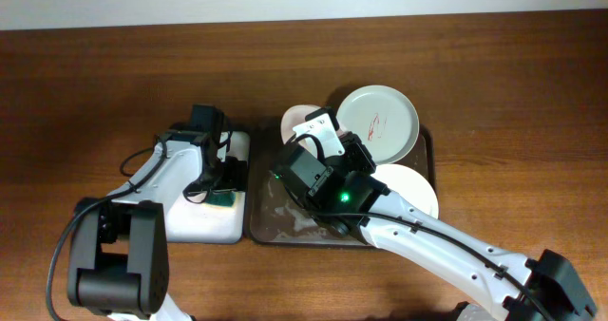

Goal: Clean dirty plates on tray and stack at the side
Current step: 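Carry the pink plate right off the tray and set it on the table, then grip the rim of the cream plate with the right gripper and tilt it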

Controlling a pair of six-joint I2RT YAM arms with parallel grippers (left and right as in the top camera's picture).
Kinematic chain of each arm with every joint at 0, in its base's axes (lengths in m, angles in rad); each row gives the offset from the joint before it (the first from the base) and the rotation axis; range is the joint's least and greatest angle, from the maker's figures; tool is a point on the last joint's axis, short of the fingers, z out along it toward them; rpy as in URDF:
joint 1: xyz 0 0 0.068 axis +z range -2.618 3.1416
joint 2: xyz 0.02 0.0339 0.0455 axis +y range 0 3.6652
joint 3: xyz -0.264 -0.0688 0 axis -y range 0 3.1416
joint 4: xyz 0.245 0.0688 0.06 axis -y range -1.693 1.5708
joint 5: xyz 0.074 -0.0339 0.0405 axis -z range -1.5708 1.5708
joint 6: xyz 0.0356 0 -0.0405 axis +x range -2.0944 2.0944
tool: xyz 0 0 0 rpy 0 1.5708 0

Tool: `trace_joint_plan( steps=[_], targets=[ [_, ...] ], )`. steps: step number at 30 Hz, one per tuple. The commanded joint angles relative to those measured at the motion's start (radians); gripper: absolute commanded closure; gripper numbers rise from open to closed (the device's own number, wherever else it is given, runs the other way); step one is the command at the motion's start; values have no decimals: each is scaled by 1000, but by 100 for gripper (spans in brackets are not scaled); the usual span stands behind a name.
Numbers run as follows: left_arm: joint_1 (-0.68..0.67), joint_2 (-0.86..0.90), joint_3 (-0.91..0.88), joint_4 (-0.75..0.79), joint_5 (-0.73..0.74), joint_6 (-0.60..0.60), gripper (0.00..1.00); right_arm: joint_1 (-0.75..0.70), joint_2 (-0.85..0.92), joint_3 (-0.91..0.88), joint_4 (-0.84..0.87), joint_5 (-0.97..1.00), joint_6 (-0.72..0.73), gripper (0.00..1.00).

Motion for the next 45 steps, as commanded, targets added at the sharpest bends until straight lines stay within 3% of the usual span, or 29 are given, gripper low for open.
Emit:
trace_joint_plan(
  steps=[1,4,6,10,16,21,26,29,30,32,33,41,42,43,44,45],
  targets=[
    [3,10,2,4,4,9,12,5,-27,16,4,39,15,96],
    [3,10,2,10,4,9,12,3,-27,16,3,54,33,96],
    [3,10,2,47,3,9,11,-35,-30,16,-21,30,191,96],
    [3,10,2,151,-11,8,10,-155,-52,18,-24,-206,230,96],
    [3,11,2,206,-38,8,11,-509,-213,19,-68,-573,248,96],
    [3,11,2,202,-38,8,17,-883,-214,11,-148,-875,248,96],
    [2,33,1,202,-37,9,21,-1184,-117,10,-208,-938,245,96],
    [3,72,1,202,-37,9,32,-1305,-47,8,-209,-958,244,96],
    [2,84,1,202,-37,9,43,-1328,-30,8,-211,-958,244,96],
    [3,89,1,206,-38,9,85,-1374,14,6,-211,-958,244,96],
    [3,89,1,210,-40,9,100,-1381,34,6,-211,-957,244,96],
    [3,81,77,201,-114,9,97,-1384,144,6,-203,-958,244,95],
    [3,81,87,190,-114,9,58,-1384,144,6,-203,-959,244,82],
    [3,81,104,157,-113,9,24,-1384,144,6,-204,-967,244,37],
    [3,81,117,125,-108,9,21,-1384,144,6,-211,-991,243,25],
    [3,80,134,83,-91,9,12,-1384,144,6,-225,-1052,216,23]
  ],
)
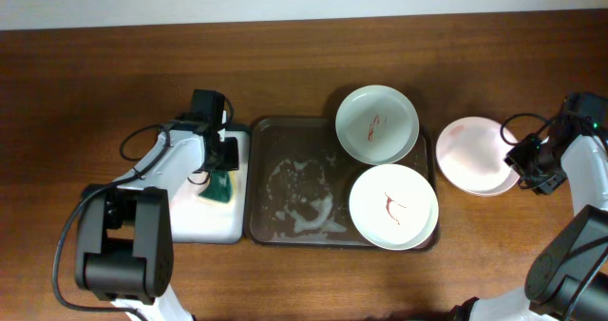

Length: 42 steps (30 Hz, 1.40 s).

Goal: Clean dirty plates on tray and stack at the side
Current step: 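Grip the rim of the cream plate with the right gripper and tilt it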

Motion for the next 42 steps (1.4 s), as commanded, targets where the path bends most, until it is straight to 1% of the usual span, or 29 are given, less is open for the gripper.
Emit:
trace_joint_plan(
  steps=[1,2,3,4,7,8,11,15,16,17,18,19,20,23,24,27,28,29,30,32,33,34,37,40,42],
  targets=[
    [3,6,74,-133,33,4,11,-3,5,1,-36,-197,-95,23],
    [3,2,87,-192,55,4,11,-3,5,2,-77,-271,-142,24],
    [3,-6,94,-240,69,3,10,-3,5,2,-120,-306,-162,24],
    [3,-18,95,-285,74,-4,9,-3,3,2,-180,-345,-211,25],
    [3,-45,95,-356,85,-3,9,6,-6,2,-317,-368,-299,28],
    [3,-45,94,-367,84,-3,10,20,-13,2,-350,-367,-318,30],
    [2,-45,60,-369,84,-3,10,96,-50,2,-405,-360,-336,30],
    [2,-45,-7,-360,85,-3,13,206,-98,2,-412,-356,-336,32],
    [2,-45,-24,-342,85,-3,16,229,-101,2,-415,-341,-335,34],
    [2,-45,-32,-326,85,-3,25,251,-101,2,-417,-317,-335,36],
    [2,-45,-33,-320,85,-3,32,269,-101,2,-420,-302,-335,36],
    [2,-45,-33,-315,85,-3,49,287,-101,2,-423,-290,-334,38],
    [2,-45,-33,-311,84,-3,68,316,-101,2,-423,-264,-332,41],
    [2,-45,-33,-311,84,-3,97,362,-101,2,-420,-188,-299,44],
    [2,-45,-33,-311,84,-3,100,371,-102,2,-418,-163,-284,44],
    [2,-46,-33,-317,84,-3,100,377,-104,2,-412,-146,-278,45],
    [2,-48,-32,-327,84,-3,74,377,-115,2,-412,-145,-278,48],
    [2,-50,-30,-330,85,-3,50,377,-122,2,-412,-141,-278,48],
    [2,-56,-24,-333,85,-4,42,377,-131,2,-412,-127,-278,48],
    [2,-93,-6,-335,84,-4,36,377,-156,2,-412,-108,-278,48],
    [2,-117,0,-333,84,-4,35,378,-166,2,-412,-108,-278,48],
    [3,-171,3,-327,84,-19,0,389,-171,2,-412,-109,-278,47],
    [3,-224,4,-323,84,-19,0,431,-169,-32,-407,-108,-269,44],
    [3,-225,3,-323,84,-19,0,451,-169,-117,-337,-113,-198,44],
    [3,-225,3,-323,84,-19,0,451,-169,-189,-292,-121,-171,45]
  ],
)
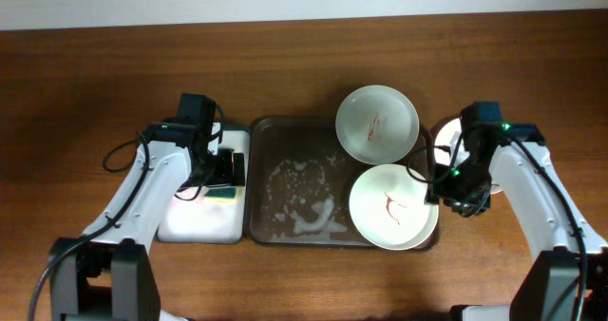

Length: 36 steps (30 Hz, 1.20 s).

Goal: Clean dirty plates on tray and stack at the side
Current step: 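Grip the rim of the cream plate with the right gripper and tilt it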

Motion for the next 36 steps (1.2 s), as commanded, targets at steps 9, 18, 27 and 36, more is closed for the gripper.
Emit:
trace_joint_plan(
  steps=[9,18,27,36],
  targets=[
    [3,-8,9,3,8,-6,0,13,-10,-285,254,-34,163,56],
    [3,-8,9,3,11,-6,0,11,-10,-190,155,9,159,61],
    [3,-8,9,3,11,-6,0,68,-9,-203,150,-25,158,57],
    [3,-8,9,3,11,-6,0,86,-9,-343,356,-52,188,60]
  ],
)
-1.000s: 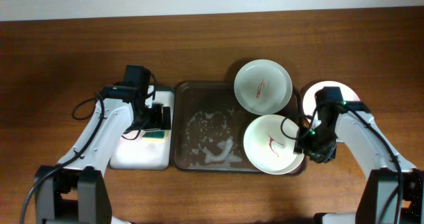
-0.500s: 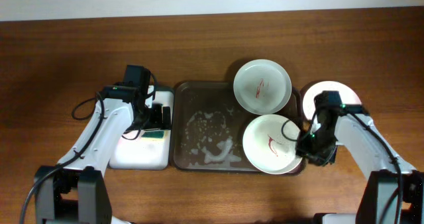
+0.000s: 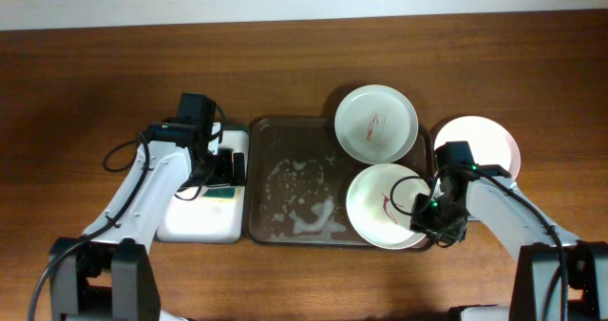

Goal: Clean dirty plates on tray and stack at the side
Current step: 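Grip the rim of the cream plate with the right gripper and tilt it, then dip the sponge in the basin and lift it with the left gripper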

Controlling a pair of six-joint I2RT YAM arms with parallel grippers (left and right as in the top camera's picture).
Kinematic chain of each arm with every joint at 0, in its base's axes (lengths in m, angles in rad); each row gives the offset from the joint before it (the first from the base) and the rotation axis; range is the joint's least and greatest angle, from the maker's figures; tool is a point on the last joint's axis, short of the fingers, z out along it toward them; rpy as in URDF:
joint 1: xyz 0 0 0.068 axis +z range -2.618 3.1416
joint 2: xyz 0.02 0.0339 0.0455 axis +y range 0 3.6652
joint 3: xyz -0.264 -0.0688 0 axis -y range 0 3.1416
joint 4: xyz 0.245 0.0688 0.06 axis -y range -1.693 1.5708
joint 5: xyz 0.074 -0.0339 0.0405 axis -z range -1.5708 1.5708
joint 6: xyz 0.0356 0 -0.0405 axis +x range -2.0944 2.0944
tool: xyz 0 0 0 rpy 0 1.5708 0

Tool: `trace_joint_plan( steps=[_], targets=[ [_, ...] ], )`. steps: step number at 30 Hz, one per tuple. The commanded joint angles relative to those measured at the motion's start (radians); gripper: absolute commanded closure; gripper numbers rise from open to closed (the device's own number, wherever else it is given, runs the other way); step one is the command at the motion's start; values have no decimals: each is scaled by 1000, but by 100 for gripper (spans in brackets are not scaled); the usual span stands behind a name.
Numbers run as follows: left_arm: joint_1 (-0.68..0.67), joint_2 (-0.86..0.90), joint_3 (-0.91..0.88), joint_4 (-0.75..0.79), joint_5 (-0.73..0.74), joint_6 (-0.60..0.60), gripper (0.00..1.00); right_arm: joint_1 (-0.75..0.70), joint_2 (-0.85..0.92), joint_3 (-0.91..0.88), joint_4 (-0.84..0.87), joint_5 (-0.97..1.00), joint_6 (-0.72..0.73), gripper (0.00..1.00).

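The dark tray [image 3: 285,136] sits mid-table with soapy smears on its floor. Two white plates with red stains lie on its right side, one at the back [image 3: 376,122] and one at the front [image 3: 380,205]. A clean pink-white plate [image 3: 484,141] rests on the table to the right of the tray. My right gripper [image 3: 427,217] is at the front plate's right rim, its jaws hidden under the wrist. My left gripper [image 3: 221,177] hovers over the white board, shut on a green sponge [image 3: 222,195].
The white board [image 3: 195,221] lies against the tray's left side. Both arms' cables trail over the wooden table [image 3: 95,74], whose back edge meets a pale wall.
My right gripper has moved from beside the tray's right edge down and left onto the front plate's rim. That plate has shifted slightly left. The left arm has stayed put.
First my right arm reached across the tray holding a pale plate at its back left, the left gripper with the sponge over the board. Then that plate lay on the table right of the tray. Since then the right gripper has come back to the front dirty plate.
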Motion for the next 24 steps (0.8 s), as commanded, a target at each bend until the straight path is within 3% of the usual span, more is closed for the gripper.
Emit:
trace_joint_plan(
  steps=[1,5,8,11,17,24],
  targets=[
    [3,-8,9,1,11,-6,0,10,4,-16,48,-60,11,65],
    [3,-8,9,1,11,-6,0,56,4,-16,134,-239,7,72],
    [3,-8,9,1,11,-6,0,147,4,-16,198,-238,47,83],
    [3,-8,9,0,11,-6,0,249,4,-16,298,-219,121,87],
    [3,-8,9,-11,11,-6,0,315,4,-16,377,68,163,80],
    [3,-8,8,-8,10,-6,0,316,5,-16,446,69,163,85]
  ],
)
